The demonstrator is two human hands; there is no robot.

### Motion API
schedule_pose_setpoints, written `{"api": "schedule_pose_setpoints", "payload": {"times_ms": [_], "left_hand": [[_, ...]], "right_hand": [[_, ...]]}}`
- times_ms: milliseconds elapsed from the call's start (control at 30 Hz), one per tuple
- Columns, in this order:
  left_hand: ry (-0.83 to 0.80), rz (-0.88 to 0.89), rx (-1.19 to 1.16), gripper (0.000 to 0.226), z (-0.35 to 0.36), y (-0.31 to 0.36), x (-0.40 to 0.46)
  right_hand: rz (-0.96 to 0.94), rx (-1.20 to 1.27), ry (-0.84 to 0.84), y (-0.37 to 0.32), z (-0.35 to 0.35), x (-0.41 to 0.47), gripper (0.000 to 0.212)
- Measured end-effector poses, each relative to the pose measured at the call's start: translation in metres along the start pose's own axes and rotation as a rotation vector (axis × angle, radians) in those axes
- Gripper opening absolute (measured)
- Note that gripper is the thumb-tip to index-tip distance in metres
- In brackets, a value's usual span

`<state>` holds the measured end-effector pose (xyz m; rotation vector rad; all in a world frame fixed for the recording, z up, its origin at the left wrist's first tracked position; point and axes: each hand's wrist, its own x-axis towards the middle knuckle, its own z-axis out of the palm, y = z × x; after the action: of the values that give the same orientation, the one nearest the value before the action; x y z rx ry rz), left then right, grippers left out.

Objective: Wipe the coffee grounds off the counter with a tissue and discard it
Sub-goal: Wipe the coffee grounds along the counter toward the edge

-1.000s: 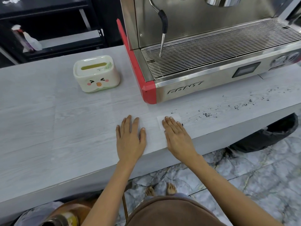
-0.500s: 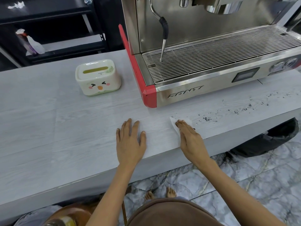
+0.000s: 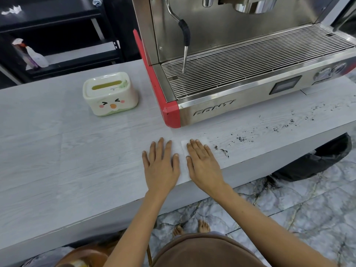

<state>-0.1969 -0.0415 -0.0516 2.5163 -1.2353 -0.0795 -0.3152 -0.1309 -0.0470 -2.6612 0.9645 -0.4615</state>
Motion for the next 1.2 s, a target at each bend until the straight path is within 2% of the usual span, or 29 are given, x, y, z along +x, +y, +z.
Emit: {"api": "schedule_pose_setpoints", "payload": {"times_ms": [267,433,533,633,867,1033,1200], "left_hand": [[0.006,-0.009,-0.017,0.055,0.006,0.013,0.009],[0.014,-0.006,0.007,0.056,0.005,0.013,0.010],[0.014,-0.004,0.013,0.055,0.005,0.013,0.010],[0.014,-0.007,0.010,0.055,0.006,0.013,0.010],[0.013,-0.012,-0.011,0.056,0.005,0.013,0.010],[0.022,-0.010,-0.007,0.056,0.005,0.013,0.010],[0.022,-0.005,-0.009,0.056,0.005,0.013,0.010]], "right_hand": [[0.025,-0.027,-0.036,0.010,-0.002,0.019,0.051],[0.110,-0.075,0.069,0.022,-0.001,0.017,0.040],[0.136,-0.094,0.106,0.027,-0.003,0.011,0.049],[0.131,-0.100,0.132,0.034,-0.004,0.005,0.048],[0.163,0.088,0.172,0.047,-0.018,0.007,0.040],[0.103,0.122,0.181,0.035,-0.020,0.026,0.038],[0.038,0.059,0.098,0.039,-0.009,0.049,0.044]]}}
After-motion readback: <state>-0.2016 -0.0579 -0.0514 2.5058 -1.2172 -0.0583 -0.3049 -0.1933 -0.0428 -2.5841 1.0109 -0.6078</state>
